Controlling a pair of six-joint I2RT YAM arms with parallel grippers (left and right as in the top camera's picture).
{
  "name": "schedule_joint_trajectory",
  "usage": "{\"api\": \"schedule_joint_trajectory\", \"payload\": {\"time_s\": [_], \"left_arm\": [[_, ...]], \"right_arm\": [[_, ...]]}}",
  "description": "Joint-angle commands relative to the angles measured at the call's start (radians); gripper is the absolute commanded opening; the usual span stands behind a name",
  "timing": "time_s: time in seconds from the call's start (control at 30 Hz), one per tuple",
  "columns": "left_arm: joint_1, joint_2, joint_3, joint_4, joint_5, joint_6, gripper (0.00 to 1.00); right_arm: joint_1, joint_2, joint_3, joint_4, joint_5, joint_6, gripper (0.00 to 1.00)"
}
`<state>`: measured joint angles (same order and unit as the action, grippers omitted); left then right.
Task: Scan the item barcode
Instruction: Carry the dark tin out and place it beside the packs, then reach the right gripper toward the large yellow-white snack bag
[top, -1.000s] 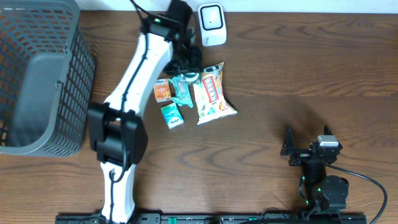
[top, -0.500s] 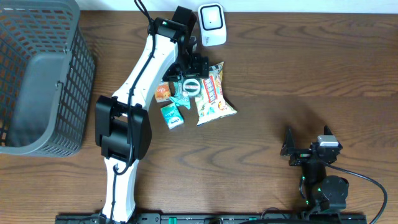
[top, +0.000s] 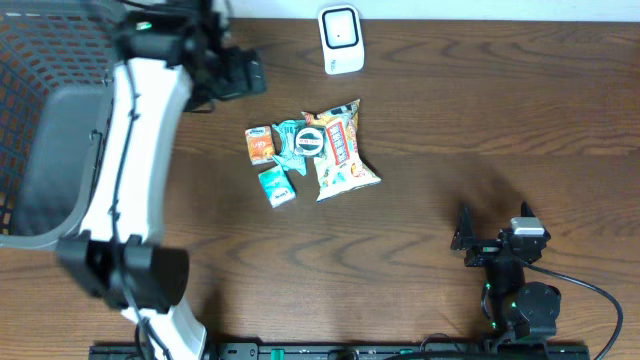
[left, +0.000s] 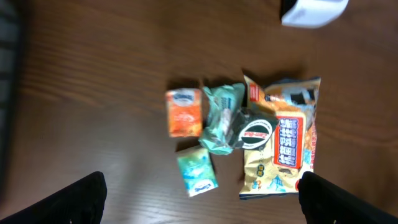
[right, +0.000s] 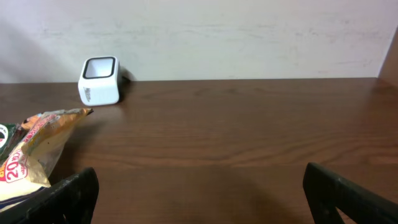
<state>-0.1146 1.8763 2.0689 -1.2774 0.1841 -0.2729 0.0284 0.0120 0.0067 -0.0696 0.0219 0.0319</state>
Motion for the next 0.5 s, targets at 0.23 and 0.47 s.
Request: {"api": "schedule_joint_trajectory", "payload": {"time_s": [0.23, 0.47], "left_arm": [[0.069, -0.040, 0.005, -0.107, -0.019, 0.000, 0.96], [0.069, -0.040, 0.005, -0.113, -0.021, 0.006, 0.96]], "right_arm": [[-0.002, -0.005, -0.001, 0.087, -0.046, 0.042, 0.99], [-0.002, -0.005, -0.001, 0.343, -0.118, 0.109, 0.99]]}}
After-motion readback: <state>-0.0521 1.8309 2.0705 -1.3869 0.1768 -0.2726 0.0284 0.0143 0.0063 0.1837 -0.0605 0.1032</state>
